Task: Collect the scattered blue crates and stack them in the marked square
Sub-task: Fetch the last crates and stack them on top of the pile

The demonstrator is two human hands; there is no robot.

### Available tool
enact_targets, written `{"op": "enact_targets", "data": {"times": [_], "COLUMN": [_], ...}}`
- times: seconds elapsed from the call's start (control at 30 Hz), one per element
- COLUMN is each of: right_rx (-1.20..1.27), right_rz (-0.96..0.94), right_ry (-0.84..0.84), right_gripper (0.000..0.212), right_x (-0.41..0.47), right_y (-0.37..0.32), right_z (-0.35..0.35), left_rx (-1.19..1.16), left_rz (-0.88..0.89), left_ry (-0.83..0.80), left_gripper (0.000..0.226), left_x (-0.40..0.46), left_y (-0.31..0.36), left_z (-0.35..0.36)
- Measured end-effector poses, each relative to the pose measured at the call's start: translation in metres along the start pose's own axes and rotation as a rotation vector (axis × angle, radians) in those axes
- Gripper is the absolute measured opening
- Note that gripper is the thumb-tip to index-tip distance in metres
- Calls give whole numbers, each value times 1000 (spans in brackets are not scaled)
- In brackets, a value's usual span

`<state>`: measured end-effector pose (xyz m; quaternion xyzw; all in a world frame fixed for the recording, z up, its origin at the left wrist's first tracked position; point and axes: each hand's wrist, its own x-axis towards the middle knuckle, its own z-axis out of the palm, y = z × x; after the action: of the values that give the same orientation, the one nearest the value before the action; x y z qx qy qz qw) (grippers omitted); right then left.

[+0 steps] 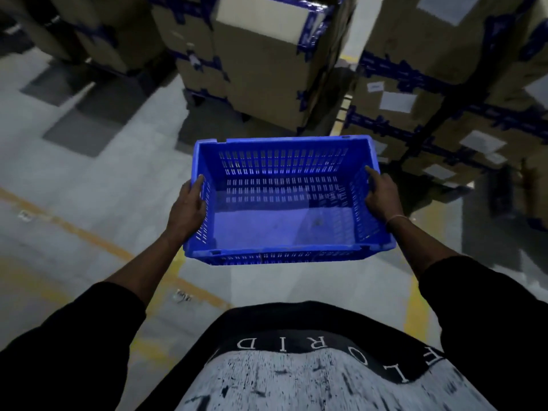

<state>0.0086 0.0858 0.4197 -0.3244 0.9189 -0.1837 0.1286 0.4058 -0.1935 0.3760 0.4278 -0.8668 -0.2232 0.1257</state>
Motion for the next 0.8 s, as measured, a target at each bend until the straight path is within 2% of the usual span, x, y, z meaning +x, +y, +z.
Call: {"op": "enact_targets", "data": {"times": [0.33,0.63,0.8], "right_rx": [12,52,30], "right_rz": [-276,-552,-690], "right_ry": [-142,-316,-381], "right_gripper": [69,69,69], "right_x": [57,154,201], "right_y": [-187,-345,-423], "right_z": [84,159,184], "left_rx": [-3,26,23], "left_rz": [-220,-528,-664], "left_ry": [153,289,370], "left_gripper": [62,62,63], "left_x": [-36,-40,-32], "left_y": [-149,-217,-227], "left_z": [-77,-107,-129]}}
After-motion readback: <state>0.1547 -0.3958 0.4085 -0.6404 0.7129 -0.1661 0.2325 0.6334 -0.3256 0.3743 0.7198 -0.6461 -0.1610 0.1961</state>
